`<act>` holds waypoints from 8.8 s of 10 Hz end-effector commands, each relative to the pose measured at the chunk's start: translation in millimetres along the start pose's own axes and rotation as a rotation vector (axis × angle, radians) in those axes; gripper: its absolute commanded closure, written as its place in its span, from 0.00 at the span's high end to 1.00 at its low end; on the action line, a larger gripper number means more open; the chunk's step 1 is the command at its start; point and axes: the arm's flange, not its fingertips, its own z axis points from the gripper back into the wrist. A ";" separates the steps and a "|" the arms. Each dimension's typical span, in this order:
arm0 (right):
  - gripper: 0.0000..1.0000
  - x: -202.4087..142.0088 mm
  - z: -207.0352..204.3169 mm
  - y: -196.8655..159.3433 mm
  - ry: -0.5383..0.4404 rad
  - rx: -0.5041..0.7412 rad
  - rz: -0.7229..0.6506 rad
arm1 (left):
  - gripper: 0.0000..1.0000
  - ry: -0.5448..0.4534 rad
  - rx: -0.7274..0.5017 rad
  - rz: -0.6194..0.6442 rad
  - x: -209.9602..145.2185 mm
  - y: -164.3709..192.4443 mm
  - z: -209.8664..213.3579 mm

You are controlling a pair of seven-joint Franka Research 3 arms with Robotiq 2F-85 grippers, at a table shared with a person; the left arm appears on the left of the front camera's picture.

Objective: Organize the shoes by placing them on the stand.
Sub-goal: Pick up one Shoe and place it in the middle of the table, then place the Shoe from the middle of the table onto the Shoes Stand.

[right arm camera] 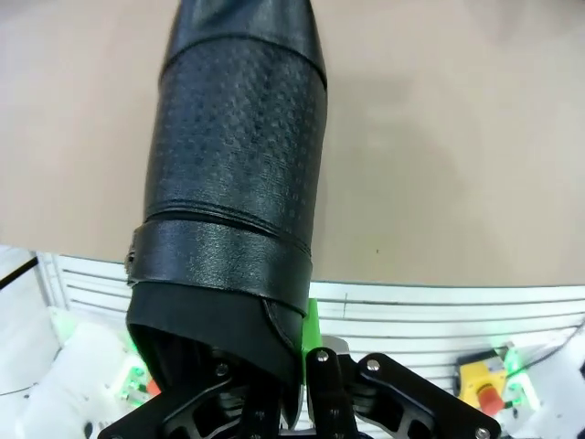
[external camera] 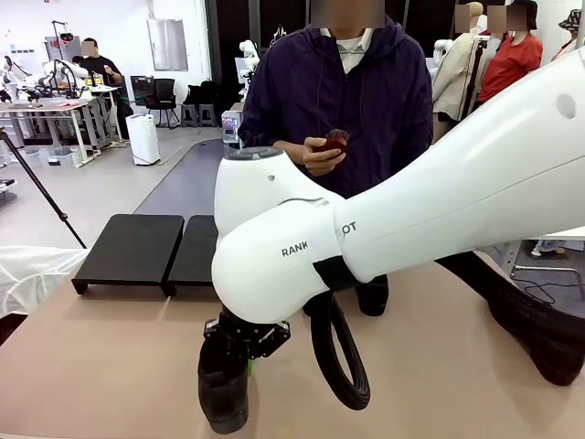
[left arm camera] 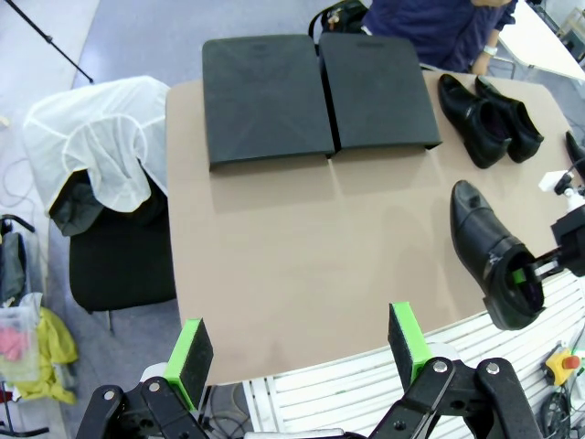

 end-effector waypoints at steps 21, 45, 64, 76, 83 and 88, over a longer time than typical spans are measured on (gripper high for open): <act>1.00 90.3 147.9 -318.5 0.348 0.262 0.361 | 1.00 0.000 0.003 0.004 -0.6 -0.3 -0.7; 1.00 45.3 150.7 -627.0 0.117 0.775 -0.155 | 1.00 0.181 0.031 0.235 18.9 -102.3 -41.8; 1.00 45.3 150.7 -627.0 0.117 0.775 -0.155 | 1.00 0.553 -0.034 0.286 -61.9 -368.4 -303.7; 1.00 45.3 150.7 -627.0 0.117 0.775 -0.155 | 1.00 0.743 0.143 0.340 -81.7 -368.7 -358.5; 1.00 45.3 150.7 -627.0 0.117 0.775 -0.155 | 0.00 0.746 0.236 0.339 -75.0 -369.7 -363.0; 1.00 45.3 150.7 -627.0 0.117 0.775 -0.155 | 0.00 0.772 0.296 0.372 -78.3 -363.4 -363.7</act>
